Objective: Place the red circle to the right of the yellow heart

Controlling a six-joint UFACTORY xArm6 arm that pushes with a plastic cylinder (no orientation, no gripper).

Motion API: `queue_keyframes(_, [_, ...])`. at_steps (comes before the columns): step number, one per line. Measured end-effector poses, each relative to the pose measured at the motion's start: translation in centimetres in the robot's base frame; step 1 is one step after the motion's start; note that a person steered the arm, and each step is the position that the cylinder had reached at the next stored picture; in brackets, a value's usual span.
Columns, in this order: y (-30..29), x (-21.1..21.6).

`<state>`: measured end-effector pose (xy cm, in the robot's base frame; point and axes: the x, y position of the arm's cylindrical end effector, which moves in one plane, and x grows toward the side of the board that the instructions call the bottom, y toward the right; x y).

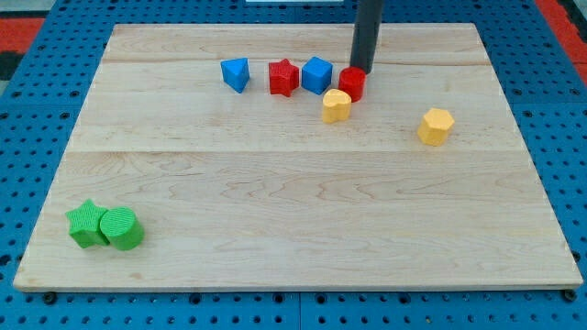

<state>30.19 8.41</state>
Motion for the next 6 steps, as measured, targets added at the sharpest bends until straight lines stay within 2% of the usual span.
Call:
queue_keyframes(2, [-1.3, 1.9])
queue_keyframes(4, [-5.9, 2.4])
queue_keyframes(5, [-2.7, 2.8])
queue_keyframes(6, [-2.0, 5.0])
